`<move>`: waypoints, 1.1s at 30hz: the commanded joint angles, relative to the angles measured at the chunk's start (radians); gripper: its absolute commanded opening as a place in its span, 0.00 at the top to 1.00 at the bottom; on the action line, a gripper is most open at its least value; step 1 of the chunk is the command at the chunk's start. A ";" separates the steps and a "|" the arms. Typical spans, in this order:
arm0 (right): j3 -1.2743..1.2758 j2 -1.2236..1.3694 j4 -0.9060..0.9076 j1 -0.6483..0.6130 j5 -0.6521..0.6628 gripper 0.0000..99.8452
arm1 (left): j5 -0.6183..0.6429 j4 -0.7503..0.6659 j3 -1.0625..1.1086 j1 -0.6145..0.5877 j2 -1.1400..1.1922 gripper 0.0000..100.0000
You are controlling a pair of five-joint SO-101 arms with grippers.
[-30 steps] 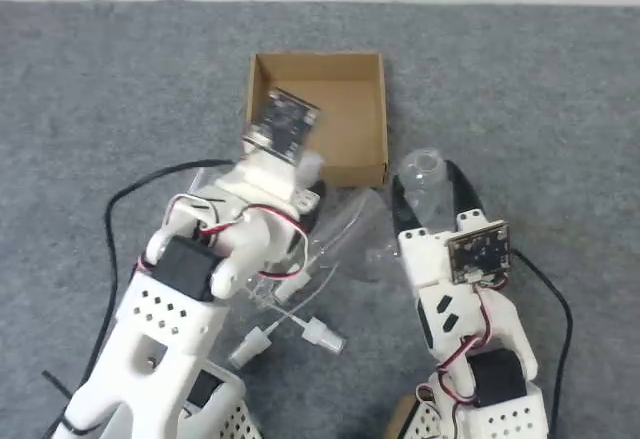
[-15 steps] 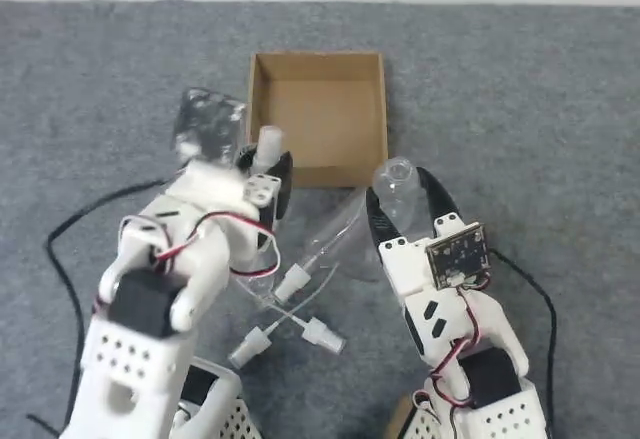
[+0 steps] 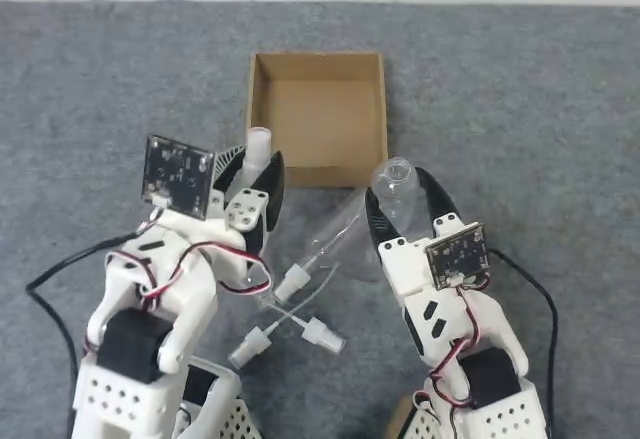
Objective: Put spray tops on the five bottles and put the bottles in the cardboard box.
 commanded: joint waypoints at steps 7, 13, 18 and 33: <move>0.009 -0.021 -0.008 -0.093 0.006 0.93 | 0.048 -0.052 0.051 -0.006 -0.172 0.99; 0.009 -0.021 -0.008 -0.096 0.005 0.93 | 0.052 -0.055 0.068 -0.006 -0.186 0.99; 0.018 -0.021 -0.008 -0.153 0.006 0.93 | 0.084 -0.057 0.067 -0.008 -0.186 0.99; 0.135 -0.021 -0.176 -0.193 0.012 0.93 | 0.124 -0.086 0.065 -0.087 -0.293 0.99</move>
